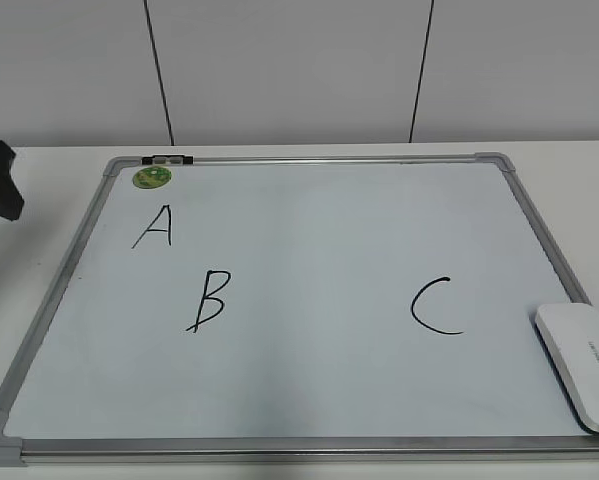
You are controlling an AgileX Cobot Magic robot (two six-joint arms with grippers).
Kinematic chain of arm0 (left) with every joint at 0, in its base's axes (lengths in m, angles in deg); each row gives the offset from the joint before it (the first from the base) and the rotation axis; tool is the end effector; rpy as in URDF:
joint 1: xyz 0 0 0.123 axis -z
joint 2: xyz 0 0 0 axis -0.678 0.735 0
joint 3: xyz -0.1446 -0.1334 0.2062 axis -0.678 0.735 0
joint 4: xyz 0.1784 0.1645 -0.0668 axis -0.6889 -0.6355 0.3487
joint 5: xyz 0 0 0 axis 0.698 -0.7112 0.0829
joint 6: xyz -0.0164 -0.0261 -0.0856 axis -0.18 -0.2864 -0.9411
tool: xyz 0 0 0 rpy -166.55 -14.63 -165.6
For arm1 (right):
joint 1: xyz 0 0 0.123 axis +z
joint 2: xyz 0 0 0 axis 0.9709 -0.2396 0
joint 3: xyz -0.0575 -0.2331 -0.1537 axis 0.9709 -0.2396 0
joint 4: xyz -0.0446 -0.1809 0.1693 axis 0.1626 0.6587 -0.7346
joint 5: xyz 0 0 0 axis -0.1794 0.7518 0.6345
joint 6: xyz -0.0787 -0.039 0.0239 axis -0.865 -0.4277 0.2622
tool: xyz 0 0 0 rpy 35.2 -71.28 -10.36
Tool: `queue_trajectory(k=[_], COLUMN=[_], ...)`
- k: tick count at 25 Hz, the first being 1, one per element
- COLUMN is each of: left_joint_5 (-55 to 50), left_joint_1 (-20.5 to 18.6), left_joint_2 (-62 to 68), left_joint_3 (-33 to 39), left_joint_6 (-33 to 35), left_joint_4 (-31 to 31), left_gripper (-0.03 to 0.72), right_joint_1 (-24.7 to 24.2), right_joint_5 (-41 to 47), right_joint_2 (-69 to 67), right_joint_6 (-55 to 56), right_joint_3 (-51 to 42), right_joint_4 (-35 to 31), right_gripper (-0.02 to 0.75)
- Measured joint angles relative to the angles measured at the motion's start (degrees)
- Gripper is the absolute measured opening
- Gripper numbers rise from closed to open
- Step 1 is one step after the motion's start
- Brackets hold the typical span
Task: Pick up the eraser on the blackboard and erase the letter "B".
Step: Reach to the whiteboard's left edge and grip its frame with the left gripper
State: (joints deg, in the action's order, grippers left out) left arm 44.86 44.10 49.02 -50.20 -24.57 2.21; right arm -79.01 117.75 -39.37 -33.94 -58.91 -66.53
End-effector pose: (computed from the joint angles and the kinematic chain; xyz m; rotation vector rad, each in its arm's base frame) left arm 0.3116 -0.0158 0.2643 0.0074 2.6681 -0.1383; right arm -0.0112 -0.0035 0.2692 -0.0134 2.1180 -0.1277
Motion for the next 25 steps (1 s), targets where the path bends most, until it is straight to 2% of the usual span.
queue_trajectory(k=[7, 13, 17, 25], left_joint_5=[-4.02, -7.00, -7.27, -7.37], left_joint_1=[0.00, 0.00, 0.00, 0.00], left_joint_2=[16.06, 25.20, 28.83, 33.08], left_joint_3=[-11.46, -18.30, -20.58, -21.53], left_joint_6=[2.83, 3.80, 5.22, 5.56], left_joint_4=[0.13, 0.96, 2.45, 3.11], left_gripper=[0.499, 0.405, 0.357, 0.332], right_joint_1=[0.00, 0.00, 0.00, 0.00], right_joint_5=[0.00, 0.00, 0.00, 0.00], right_joint_2=[0.00, 0.00, 0.00, 0.00], right_joint_6=[0.00, 0.00, 0.00, 0.00], right_joint_3=[0.00, 0.00, 0.00, 0.00], right_joint_4=[0.00, 0.00, 0.00, 0.00], right_gripper=[0.573, 0.574, 0.573, 0.573])
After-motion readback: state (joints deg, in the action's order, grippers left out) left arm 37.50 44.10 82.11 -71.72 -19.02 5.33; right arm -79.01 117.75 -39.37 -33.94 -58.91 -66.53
